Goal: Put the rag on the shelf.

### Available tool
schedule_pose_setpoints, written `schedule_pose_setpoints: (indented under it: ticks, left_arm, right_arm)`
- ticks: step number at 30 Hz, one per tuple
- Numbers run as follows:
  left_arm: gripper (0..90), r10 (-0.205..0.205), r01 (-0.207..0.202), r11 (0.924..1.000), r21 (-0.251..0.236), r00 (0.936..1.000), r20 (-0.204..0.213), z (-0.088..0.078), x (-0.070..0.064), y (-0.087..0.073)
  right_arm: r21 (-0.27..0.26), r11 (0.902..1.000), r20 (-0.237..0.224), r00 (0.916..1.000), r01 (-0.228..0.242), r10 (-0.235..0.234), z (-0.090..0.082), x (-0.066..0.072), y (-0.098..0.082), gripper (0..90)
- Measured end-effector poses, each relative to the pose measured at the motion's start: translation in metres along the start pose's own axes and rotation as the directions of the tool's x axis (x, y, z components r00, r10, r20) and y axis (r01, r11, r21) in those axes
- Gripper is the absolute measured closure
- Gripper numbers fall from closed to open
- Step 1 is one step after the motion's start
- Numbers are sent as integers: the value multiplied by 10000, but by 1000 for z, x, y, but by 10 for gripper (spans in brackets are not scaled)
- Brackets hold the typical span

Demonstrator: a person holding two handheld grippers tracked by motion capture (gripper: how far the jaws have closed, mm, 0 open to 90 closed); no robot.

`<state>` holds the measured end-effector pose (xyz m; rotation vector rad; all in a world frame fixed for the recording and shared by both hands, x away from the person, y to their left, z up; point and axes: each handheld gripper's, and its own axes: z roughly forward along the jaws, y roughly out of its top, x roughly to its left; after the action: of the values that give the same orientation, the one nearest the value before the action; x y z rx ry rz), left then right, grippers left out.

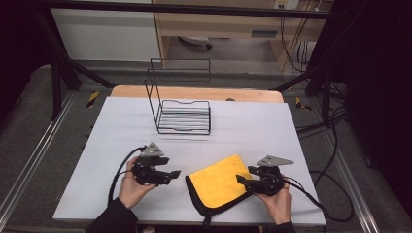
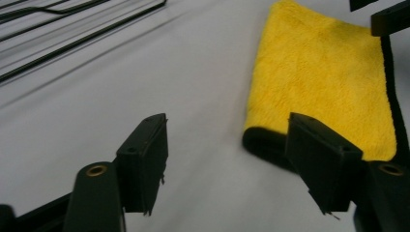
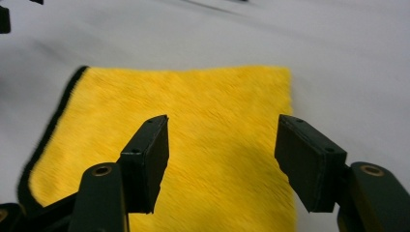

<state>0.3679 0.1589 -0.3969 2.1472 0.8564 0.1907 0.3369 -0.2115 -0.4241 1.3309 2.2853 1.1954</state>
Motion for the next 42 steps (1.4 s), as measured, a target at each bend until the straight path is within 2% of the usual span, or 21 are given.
schedule_pose_setpoints:
  ticks: [3, 4, 8, 11, 14, 19, 21, 23, 25, 27, 29, 30, 32, 36, 39, 42]
  left_arm:
    - [386, 144, -155, 9991, 384, 9995, 286, 22, -8, 9]
    - [417, 119, -140, 9985, 538, 9991, 401, 29, -10, 11]
    - [485, -40, -41, 9949, 1012, 9968, 794, 53, -15, 9]
    - [544, -80, -41, 9901, 1405, 9963, 855, 63, -16, 5]
    - [590, -274, 140, 9894, 1444, 9955, 911, 67, -15, 0]
    - [647, -466, 306, 9880, 1516, 9936, 1028, 68, -14, -1]
    - [661, -497, 343, 9875, 1538, 9940, 972, 68, -15, -1]
    - [715, -549, 392, 9868, 1569, 9937, 975, 67, -16, 0]
    - [769, -546, 384, 9865, 1591, 9936, 988, 65, -16, 1]
    - [777, -483, 327, 9867, 1591, 9943, 954, 63, -18, 1]
    - [785, -374, 224, 9871, 1588, 9951, 920, 59, -20, 1]
    - [790, -345, 198, 9872, 1583, 9953, 904, 57, -21, 1]
    - [791, -235, 110, 9880, 1540, 9965, 801, 51, -23, -1]
    - [793, -51, -15, 9899, 1414, 9989, 468, 36, -28, -8]
    - [792, -150, 114, 9906, 1360, 9995, 260, 25, -29, -16]
    - [792, -396, 379, 9911, 1273, 9992, 111, 16, -28, -25]
  right_arm:
    - [291, 9996, 178, 9998, -71, 66, 0, -5, -6, 425]
    - [533, 9985, 476, 9988, -154, 129, -1, -7, -10, 469]
    - [674, 9969, 586, 9976, -404, 365, -4, -12, -14, 544]
    - [994, 9930, 661, 9962, -638, 574, -3, -14, -19, 582]
    - [1076, 9906, 610, 9951, -840, 777, 0, -15, -23, 586]
    - [1170, 9882, 511, 9944, -985, 931, 3, -14, -25, 612]
    - [1146, 9887, 395, 9949, -968, 929, 4, -14, -26, 650]
    - [1209, 9871, 324, 9943, -1047, 1015, 4, -14, -25, 685]
    - [1265, 9844, 112, 9925, -1225, 1221, 4, -15, -23, 789]
    - [1283, 9840, 59, 9923, -1233, 1236, 4, -16, -22, 802]
    - [1339, 9858, 55, 9948, -1015, 1017, 4, -14, -19, 819]
    - [1323, 9883, 126, 9971, -758, 748, 4, -11, -14, 825]
    - [1284, 9897, 154, 9979, -637, 623, 4, -9, -11, 826]
    - [892, 9956, -16, 9996, -290, 293, 7, -2, 4, 823]
    - [884, 9955, -232, 9992, 338, -318, 22, 5, 18, 821]
    - [925, 9942, -305, 9982, 542, -516, 32, 8, 24, 821]
